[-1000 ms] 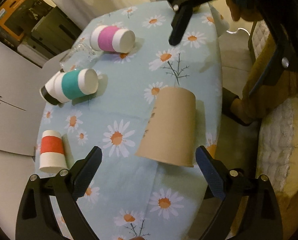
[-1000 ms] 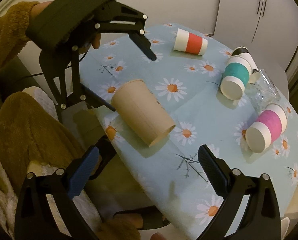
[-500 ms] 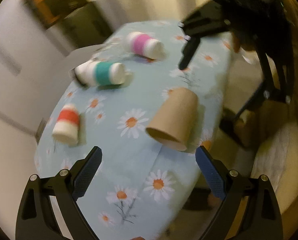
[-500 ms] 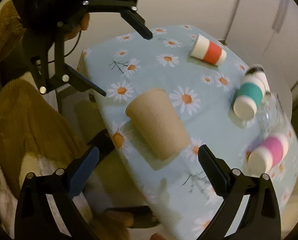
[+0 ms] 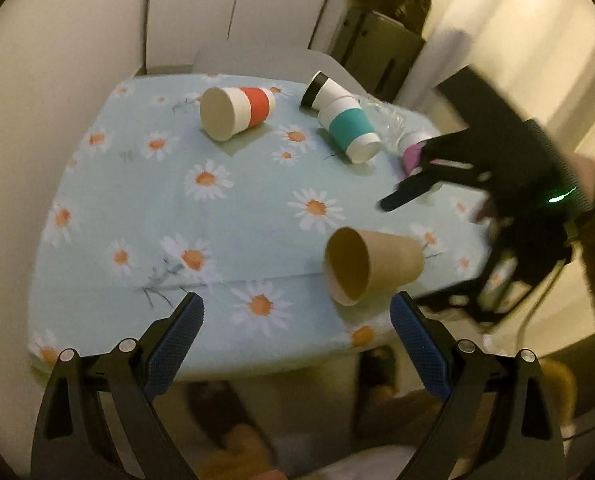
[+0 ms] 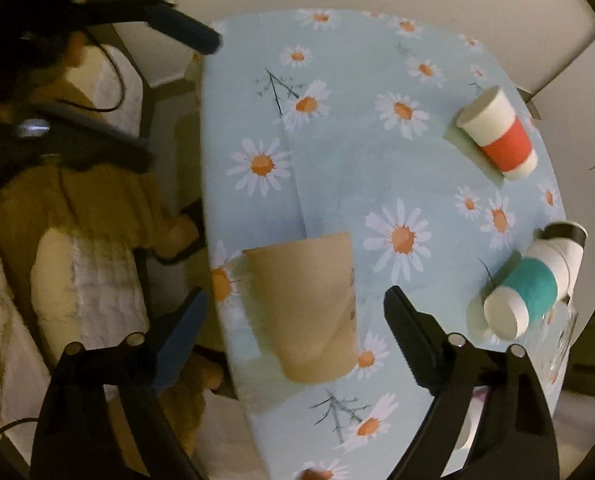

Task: Flip cup upright
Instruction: 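Grasp the tan cup with the right gripper and rotate it rim-up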

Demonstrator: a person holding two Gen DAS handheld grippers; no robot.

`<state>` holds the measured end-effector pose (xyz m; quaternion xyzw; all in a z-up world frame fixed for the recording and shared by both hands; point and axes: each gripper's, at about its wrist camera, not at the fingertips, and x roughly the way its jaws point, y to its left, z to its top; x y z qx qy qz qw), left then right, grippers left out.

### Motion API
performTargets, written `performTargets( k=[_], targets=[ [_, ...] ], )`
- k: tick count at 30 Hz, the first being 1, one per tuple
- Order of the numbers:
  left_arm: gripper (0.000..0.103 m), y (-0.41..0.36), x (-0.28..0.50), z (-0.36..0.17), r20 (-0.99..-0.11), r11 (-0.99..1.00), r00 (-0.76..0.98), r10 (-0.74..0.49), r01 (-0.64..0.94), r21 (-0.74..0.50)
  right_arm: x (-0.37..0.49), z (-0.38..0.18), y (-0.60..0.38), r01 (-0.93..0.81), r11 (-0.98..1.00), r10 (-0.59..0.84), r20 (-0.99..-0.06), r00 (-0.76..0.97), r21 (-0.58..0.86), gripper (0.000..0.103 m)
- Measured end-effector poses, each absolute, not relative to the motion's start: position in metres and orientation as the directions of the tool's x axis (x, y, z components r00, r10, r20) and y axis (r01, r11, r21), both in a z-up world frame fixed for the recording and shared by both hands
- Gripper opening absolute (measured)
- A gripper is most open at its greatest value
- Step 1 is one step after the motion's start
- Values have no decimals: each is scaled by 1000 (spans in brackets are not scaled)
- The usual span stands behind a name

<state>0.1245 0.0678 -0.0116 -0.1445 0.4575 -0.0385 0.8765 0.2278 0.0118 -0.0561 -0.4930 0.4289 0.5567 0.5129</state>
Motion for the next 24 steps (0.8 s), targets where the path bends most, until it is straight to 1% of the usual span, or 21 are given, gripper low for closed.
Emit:
performTargets(
  k=[1,3,6,11,13,15,20,24],
  targets=[
    [92,67,124,-13,-793,956,579,-191,-73,-284,228,-60,16,-993,-113,131,-991,10,-25,77],
    [92,63,121,-18,-798,958,573,-184,-78,-277,228,-66,20,-991,-130,111,-994,7,-22,76],
    [92,59,123,-30,-804,944,546,-238,-66,-324,227,-73,24,-988,-153,74,-997,3,-14,74],
    [92,49,122,-43,-807,936,517,-286,-32,-352,229,-85,33,-987,-158,28,-1000,-11,7,71],
    [92,48,121,-46,-806,934,513,-295,-24,-357,227,-90,36,-986,-165,13,-1000,-11,9,64],
    [92,48,120,-48,-806,933,511,-299,-23,-360,228,-92,37,-987,-157,11,-1000,-25,23,64],
    [92,45,119,-52,-803,928,504,-317,-9,-371,238,-83,38,-991,-131,35,-999,-35,30,61],
    [92,42,118,-51,-793,926,515,-325,4,-376,247,-56,29,-998,-60,131,-991,-22,14,61]
  ],
)
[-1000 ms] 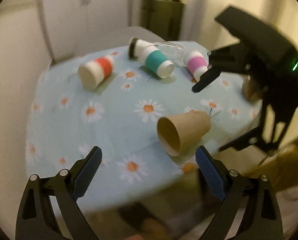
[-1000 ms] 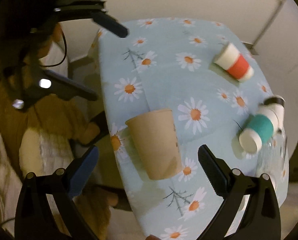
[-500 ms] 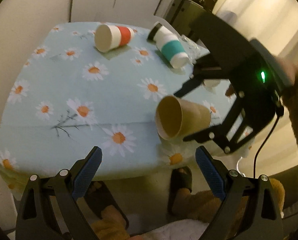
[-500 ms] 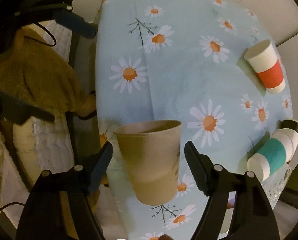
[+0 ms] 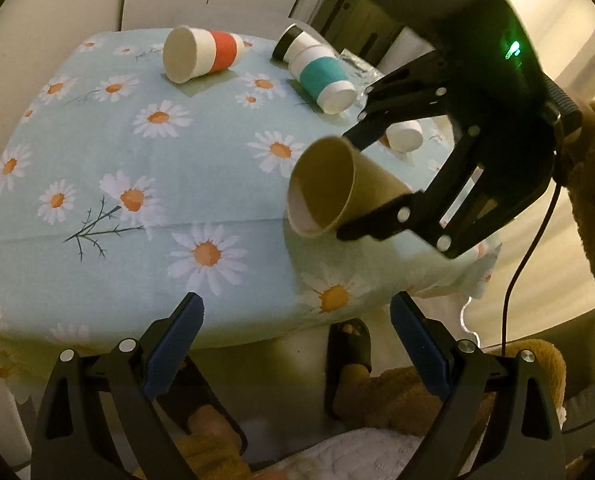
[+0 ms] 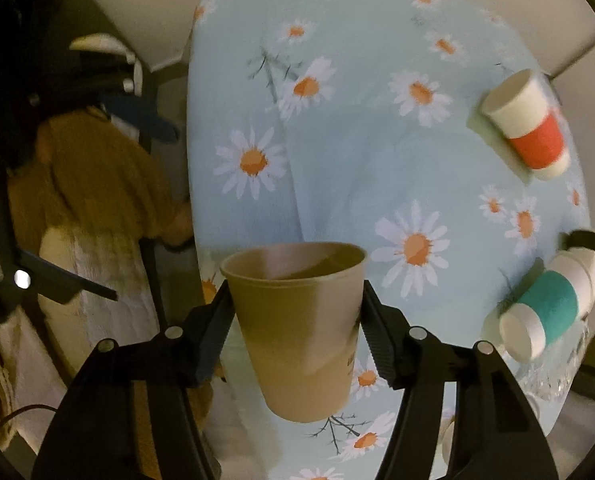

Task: Flip cup upright
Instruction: 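Grasp the tan cup with the right gripper and rotate it rim-up, then lower the upright tan cup onto the tablecloth and open the right gripper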

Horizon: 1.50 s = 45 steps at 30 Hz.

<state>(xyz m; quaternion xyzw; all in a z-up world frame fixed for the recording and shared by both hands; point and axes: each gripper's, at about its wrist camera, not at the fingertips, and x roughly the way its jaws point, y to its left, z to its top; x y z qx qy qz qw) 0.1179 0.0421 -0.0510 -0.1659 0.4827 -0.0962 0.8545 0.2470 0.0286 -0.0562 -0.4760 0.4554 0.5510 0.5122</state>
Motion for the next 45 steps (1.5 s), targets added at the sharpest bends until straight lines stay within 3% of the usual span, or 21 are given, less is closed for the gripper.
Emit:
performTargets(
  k=[3,6,10,14,20,26,35,45],
  targets=[
    [92,40,113,-45,-770,924,547,-328,17,-382,258,-31,14,-999,44,264,-965,5,7,61],
    [92,38,108,-39,-745,924,582,-326,30,-381,270,-1,-12,-978,203,474,-879,52,52,61],
    [92,35,105,-32,-709,920,619,-337,55,-389,272,24,-48,-910,386,698,-693,181,152,61],
    [92,38,101,-25,-669,920,672,-318,49,-389,256,26,-70,-847,475,799,-519,303,237,62],
    [92,47,92,-16,-624,920,729,-282,20,-392,232,9,-87,-742,641,748,-376,546,196,62],
    [92,39,87,-9,-615,976,781,-108,-34,-214,207,-18,-70,-585,803,587,-321,743,114,62],
    [92,47,83,-2,-565,971,822,-71,-74,-228,198,-60,-55,-498,860,507,-298,809,111,61],
    [92,48,84,-6,-571,968,816,-89,-65,-243,201,-86,-66,-458,881,471,-275,838,115,62]
  ],
)
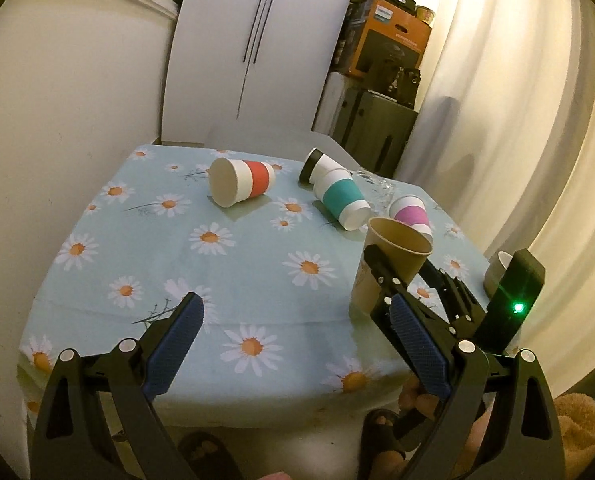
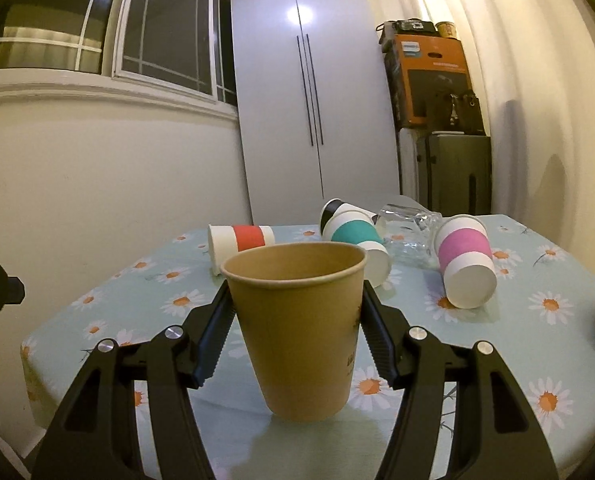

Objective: Flip cup upright

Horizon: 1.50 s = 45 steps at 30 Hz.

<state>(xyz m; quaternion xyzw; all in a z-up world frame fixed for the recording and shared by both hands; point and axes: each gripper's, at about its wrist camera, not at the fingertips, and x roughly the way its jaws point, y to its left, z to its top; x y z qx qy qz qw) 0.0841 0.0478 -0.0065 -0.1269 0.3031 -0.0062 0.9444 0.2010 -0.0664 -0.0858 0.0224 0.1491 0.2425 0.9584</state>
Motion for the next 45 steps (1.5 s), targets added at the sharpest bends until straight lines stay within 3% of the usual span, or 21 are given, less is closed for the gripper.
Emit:
performTargets(
  k=[15,20,24,26,37,45],
  targets=[
    [92,46,84,-9,-582,970,810,-80,-70,-232,190,-105,-69,-470,878,470,-363,805,93,65],
    [92,47,83,-9,-574,972,815,-73,-71,-225,185,-100,-71,-483,871,480,-378,791,95,81],
    [92,48,81,-9,-584,970,808,-76,-76,-232,178,-94,-76,-494,866,483,-392,783,81,83],
    [92,47,80,-6,-579,969,810,-90,-62,-239,173,-88,-80,-498,864,482,-393,783,69,88],
    [92,14,66,46,-581,986,809,-91,-8,-167,135,-12,-121,-525,851,484,-365,795,-13,93],
    [92,-18,45,93,-545,982,827,-135,39,-183,107,32,-156,-558,830,511,-378,772,-16,98]
  ],
)
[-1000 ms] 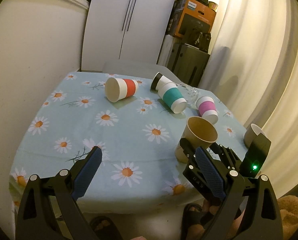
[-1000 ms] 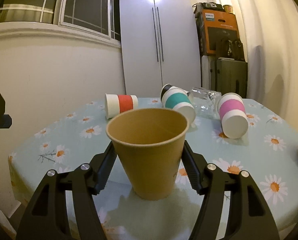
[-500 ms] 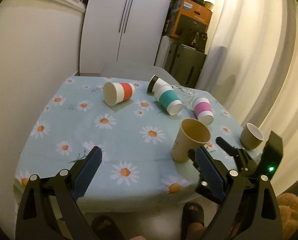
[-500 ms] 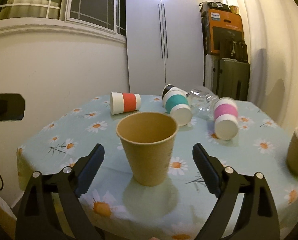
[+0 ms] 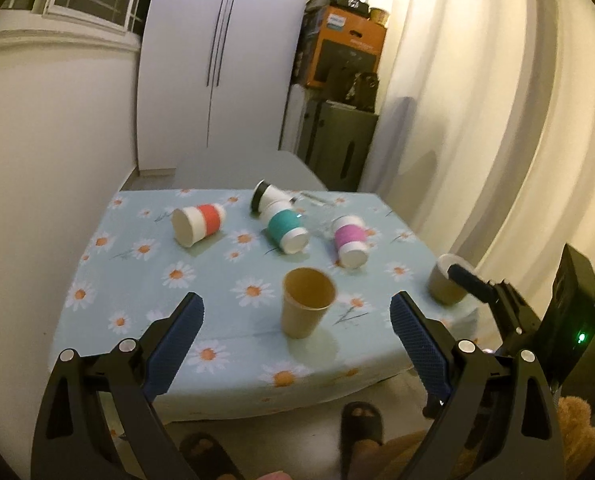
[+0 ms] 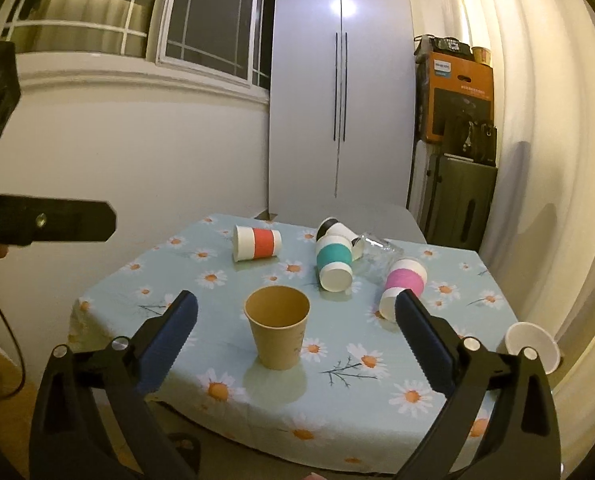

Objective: Flip cup upright

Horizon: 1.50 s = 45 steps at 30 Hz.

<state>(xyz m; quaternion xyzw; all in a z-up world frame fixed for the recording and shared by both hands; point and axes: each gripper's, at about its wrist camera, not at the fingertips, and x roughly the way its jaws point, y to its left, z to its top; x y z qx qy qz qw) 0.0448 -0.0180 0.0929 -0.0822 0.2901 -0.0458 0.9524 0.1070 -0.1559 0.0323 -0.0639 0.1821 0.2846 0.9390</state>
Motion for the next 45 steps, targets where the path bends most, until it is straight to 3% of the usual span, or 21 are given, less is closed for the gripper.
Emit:
performTargets(
  k=[9,29,45],
  targets=[
    [92,-51,24,100,-533,985,836,-132,49,-166,74,51,-194,-584,812,546,-366,754,8,98],
    [92,-32,-4,2,-614,996,785,-80,46,-71,49,17,-214,-592,805,547,-429,719,34,98],
    [92,-23,-9,-3,-608,996,790,-71,25,-85,51,12,-200,-597,802,536,-450,715,6,98]
  ],
)
